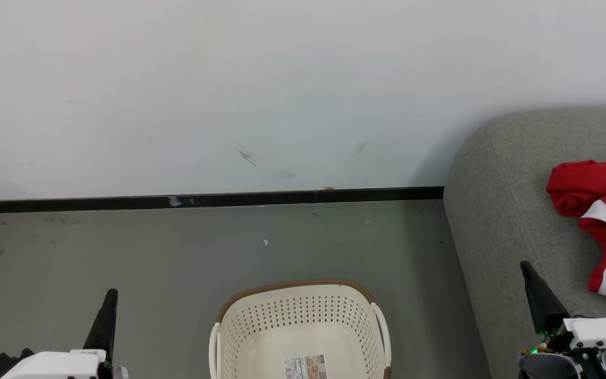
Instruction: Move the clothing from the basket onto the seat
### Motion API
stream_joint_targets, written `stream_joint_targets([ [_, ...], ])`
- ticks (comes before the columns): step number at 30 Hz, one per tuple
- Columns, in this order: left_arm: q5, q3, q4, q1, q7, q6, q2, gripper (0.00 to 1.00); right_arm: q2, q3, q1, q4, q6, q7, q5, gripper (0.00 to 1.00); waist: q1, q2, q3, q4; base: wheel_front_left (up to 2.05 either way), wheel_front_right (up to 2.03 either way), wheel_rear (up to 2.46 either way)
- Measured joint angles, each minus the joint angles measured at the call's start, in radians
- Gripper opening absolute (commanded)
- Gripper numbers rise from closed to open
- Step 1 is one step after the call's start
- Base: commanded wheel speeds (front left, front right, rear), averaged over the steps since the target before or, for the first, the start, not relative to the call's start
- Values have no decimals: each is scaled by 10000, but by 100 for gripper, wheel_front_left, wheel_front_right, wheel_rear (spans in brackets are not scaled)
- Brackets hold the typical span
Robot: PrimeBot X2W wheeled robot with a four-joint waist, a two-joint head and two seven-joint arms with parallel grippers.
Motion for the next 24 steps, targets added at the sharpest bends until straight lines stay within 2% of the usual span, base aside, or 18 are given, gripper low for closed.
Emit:
stream_joint_targets([
  [7,-642,199,46,-149,203,-90,-44,0,-19,-67,-92,167,0,100,836,0,0,0,5,-32,0,0,0],
  [24,-642,209,81,-162,203,-121,-50,0,-25,-69,-152,186,0,100,846,0,-1,0,5,-32,0,0,0],
])
